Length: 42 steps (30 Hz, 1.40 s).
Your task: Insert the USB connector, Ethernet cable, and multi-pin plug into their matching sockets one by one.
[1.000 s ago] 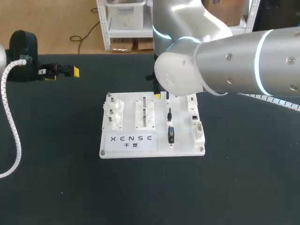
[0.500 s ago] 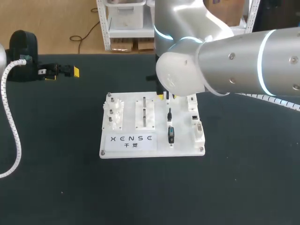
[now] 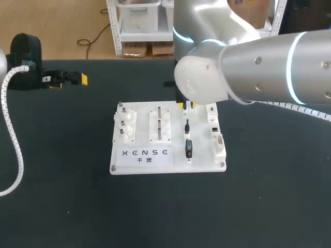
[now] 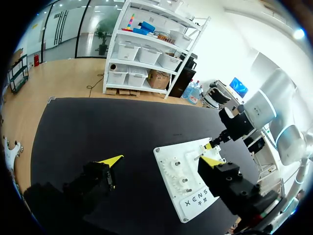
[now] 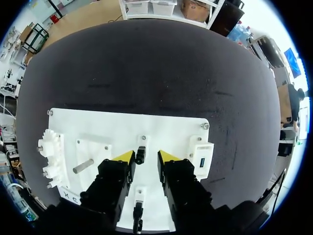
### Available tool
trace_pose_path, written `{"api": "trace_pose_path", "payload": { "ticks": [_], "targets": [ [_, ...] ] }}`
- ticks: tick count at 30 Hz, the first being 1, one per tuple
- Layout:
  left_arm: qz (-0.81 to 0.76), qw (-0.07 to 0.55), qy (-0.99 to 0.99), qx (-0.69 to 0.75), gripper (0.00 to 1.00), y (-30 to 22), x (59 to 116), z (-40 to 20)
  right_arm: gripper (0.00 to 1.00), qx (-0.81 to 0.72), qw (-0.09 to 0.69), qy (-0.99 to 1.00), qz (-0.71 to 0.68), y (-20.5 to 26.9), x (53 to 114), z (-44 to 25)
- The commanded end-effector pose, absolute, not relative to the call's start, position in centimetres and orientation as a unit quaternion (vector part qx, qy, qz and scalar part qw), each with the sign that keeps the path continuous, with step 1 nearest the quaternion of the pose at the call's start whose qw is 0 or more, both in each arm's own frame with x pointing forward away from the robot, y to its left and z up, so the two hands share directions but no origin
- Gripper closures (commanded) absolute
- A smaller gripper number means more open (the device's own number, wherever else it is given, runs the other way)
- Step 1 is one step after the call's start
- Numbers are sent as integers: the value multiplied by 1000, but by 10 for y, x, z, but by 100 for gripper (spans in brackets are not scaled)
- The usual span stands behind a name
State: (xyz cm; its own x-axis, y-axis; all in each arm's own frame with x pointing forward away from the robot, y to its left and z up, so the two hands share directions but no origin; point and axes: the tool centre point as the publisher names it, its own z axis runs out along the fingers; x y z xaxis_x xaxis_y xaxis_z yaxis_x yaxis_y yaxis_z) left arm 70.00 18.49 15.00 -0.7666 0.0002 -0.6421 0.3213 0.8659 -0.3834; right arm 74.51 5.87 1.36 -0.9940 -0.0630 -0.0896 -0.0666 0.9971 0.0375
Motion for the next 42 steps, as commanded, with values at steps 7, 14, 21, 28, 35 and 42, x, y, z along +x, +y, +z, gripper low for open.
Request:
{"api": "trace_pose_path", "payload": {
  "ticks": [7, 14, 21, 28, 35, 42],
  "targets": [
    [-243, 330, 908, 89, 0, 185, 700, 150, 78, -32, 44, 998, 24, 60, 747, 15],
    [-243, 330, 908, 89, 0, 185, 700, 150, 84, -33, 43, 998, 23, 62, 746, 13],
    [-243, 330, 908, 89, 0, 185, 700, 150, 87, -29, 42, 998, 24, 62, 748, 12],
    [-243, 330, 908, 89, 0, 185, 700, 150, 100, -26, 42, 998, 30, 63, 748, 11],
    [-243, 330, 908, 89, 0, 185, 700, 150, 100, -37, 52, 997, 33, 67, 749, 21],
    [-243, 330, 908, 89, 0, 185, 700, 150, 100, -43, 64, 996, 34, 69, 746, 29]
  ]
}}
